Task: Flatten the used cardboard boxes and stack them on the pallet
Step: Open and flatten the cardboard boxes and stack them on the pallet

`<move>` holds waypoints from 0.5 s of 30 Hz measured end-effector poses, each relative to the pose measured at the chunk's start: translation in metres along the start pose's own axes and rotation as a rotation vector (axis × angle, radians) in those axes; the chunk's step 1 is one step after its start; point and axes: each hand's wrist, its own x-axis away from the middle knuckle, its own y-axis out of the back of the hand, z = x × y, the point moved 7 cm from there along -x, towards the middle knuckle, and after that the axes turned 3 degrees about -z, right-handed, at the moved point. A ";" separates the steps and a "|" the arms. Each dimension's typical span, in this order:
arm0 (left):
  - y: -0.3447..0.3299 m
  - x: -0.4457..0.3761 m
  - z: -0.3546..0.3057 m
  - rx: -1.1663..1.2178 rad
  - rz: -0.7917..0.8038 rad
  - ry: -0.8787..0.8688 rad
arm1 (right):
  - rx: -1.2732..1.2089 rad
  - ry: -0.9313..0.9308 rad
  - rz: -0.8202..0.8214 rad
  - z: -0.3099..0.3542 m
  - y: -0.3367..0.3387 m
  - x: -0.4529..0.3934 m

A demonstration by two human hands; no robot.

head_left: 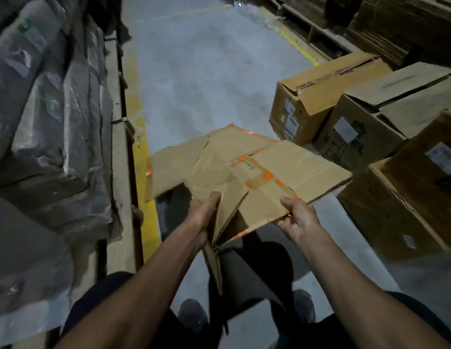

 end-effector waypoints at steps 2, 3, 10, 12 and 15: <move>0.001 0.003 0.003 0.034 -0.020 -0.051 | -0.004 -0.027 0.010 -0.003 0.000 0.003; 0.001 0.009 0.002 0.049 -0.041 -0.067 | -0.006 -0.036 0.010 -0.004 0.000 0.004; 0.028 0.070 -0.004 -0.116 -0.440 -0.183 | -0.001 -0.012 0.010 -0.002 -0.008 0.014; 0.020 0.082 0.010 0.080 -0.348 -0.124 | -0.005 0.003 0.009 -0.001 -0.010 0.017; 0.007 0.103 0.034 0.287 -0.270 -0.007 | 0.002 0.009 -0.001 -0.003 -0.011 0.021</move>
